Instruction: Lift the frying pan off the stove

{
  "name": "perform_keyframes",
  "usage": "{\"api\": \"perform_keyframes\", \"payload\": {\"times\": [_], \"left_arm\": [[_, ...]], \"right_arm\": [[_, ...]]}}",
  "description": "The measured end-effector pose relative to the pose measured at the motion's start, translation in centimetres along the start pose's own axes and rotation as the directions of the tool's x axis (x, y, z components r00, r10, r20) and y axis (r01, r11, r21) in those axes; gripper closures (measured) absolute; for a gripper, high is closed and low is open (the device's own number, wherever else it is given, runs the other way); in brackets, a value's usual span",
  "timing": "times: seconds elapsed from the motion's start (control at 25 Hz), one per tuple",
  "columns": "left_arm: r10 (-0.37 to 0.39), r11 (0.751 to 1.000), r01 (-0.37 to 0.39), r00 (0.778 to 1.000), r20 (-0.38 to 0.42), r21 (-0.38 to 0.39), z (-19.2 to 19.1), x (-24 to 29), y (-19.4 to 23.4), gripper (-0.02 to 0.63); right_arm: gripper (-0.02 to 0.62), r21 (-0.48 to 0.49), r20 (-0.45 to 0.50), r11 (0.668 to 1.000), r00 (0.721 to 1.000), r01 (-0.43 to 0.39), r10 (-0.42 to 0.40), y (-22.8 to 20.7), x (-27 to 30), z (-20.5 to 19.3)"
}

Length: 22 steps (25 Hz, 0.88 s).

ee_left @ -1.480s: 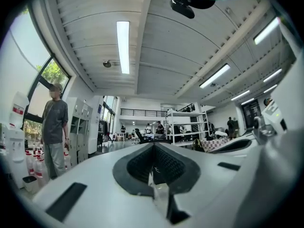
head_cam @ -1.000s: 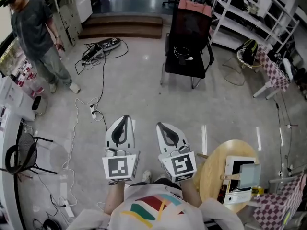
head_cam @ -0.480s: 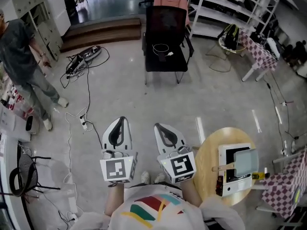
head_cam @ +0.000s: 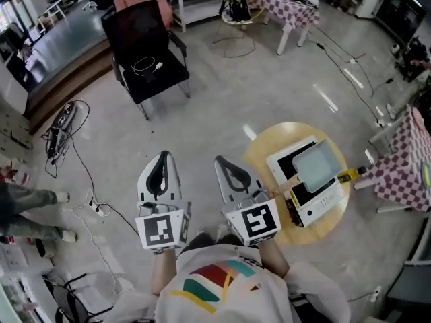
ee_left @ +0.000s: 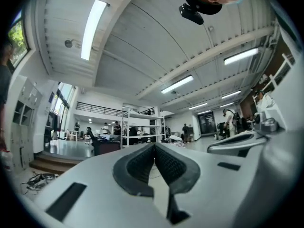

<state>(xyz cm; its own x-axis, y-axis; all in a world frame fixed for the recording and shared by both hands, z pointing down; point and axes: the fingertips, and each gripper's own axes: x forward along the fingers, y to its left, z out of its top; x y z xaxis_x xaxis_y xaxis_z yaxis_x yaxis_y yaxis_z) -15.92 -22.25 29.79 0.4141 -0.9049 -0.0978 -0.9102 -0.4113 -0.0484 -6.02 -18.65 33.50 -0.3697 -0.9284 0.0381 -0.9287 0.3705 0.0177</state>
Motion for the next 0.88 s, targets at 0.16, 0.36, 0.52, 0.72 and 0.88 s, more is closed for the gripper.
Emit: {"api": "perform_keyframes", "payload": {"times": [0.16,0.36,0.52,0.72,0.88], "left_arm": [[-0.167,0.985,0.168,0.986,0.014,-0.029,-0.3,4.1,-7.4,0.600],[-0.378,0.924,0.378,0.926,0.022,-0.051,-0.7,7.5,-16.0,0.600],[-0.526,0.846,0.528,0.849,0.045,-0.070,-0.7,9.4,-21.8,0.598],[-0.675,0.730,0.677,0.736,0.056,-0.091,-1.0,11.6,-27.5,0.600],[-0.763,0.635,0.765,0.643,0.072,-0.107,-0.4,13.1,-30.5,0.600]], "right_arm": [[0.601,0.021,0.013,0.981,0.981,0.193,-0.193,-7.6,-4.2,-0.2],[0.601,0.017,0.024,0.914,0.913,0.406,-0.407,-14.1,-9.8,-1.0],[0.601,0.011,0.002,0.823,0.823,0.568,-0.568,-17.8,-13.6,-1.6],[0.601,-0.003,-0.013,0.676,0.676,0.737,-0.737,-21.2,-17.7,-1.7],[0.601,-0.022,-0.022,0.563,0.563,0.826,-0.826,-22.6,-19.5,-1.3]]}}
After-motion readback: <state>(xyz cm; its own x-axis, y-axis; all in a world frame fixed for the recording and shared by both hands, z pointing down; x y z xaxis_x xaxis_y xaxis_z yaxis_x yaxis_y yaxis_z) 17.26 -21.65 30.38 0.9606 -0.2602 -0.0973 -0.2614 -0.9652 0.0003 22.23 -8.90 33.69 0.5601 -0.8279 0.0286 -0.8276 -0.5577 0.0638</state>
